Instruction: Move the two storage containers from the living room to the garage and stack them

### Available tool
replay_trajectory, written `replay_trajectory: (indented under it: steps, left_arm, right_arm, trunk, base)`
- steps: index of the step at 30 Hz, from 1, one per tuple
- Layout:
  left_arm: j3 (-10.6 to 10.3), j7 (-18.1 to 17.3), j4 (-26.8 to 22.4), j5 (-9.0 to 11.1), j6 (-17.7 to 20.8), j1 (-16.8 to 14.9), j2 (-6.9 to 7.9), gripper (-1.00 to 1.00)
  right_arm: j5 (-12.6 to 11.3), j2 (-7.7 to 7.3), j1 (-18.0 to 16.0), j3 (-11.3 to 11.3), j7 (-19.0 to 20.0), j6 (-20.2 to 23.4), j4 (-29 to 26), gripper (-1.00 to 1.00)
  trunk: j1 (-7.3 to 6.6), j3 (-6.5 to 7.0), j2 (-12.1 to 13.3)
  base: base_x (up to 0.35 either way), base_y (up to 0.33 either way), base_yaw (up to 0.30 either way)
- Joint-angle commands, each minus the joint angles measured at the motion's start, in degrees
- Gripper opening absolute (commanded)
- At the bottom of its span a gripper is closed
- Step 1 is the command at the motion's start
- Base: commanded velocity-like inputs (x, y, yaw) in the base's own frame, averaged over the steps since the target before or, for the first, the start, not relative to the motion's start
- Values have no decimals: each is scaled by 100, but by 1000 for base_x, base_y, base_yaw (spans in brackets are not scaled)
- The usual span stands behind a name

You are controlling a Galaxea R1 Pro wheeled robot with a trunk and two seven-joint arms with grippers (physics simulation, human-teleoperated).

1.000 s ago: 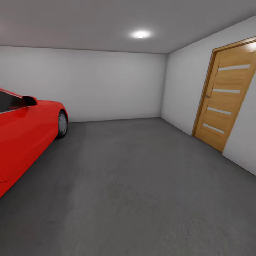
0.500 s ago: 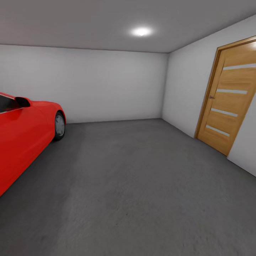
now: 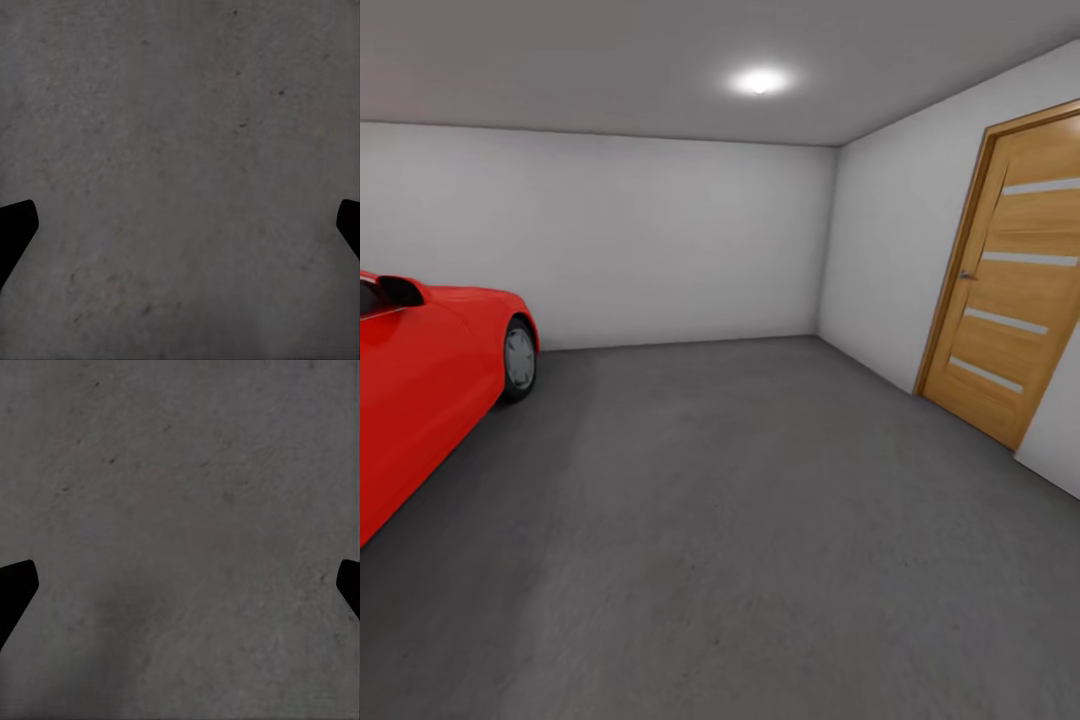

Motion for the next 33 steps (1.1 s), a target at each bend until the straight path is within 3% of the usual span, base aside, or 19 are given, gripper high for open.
replay_trajectory:
  steps: [1, 33]
  left_arm:
    - [13, -35, -2, 25, -6, 1, -1, 100]
    - [13, -35, -5, 25, -6, 1, -1, 100]
  right_arm:
    - [1, 3, -3, -28, 47, -14, 4, 100]
    - [1, 3, -3, -28, 47, -14, 4, 100]
  trunk:
    - [4, -5, -2]
    - [4, -5, -2]
  base:
    - [345, 0, 0]
    - [345, 0, 0]
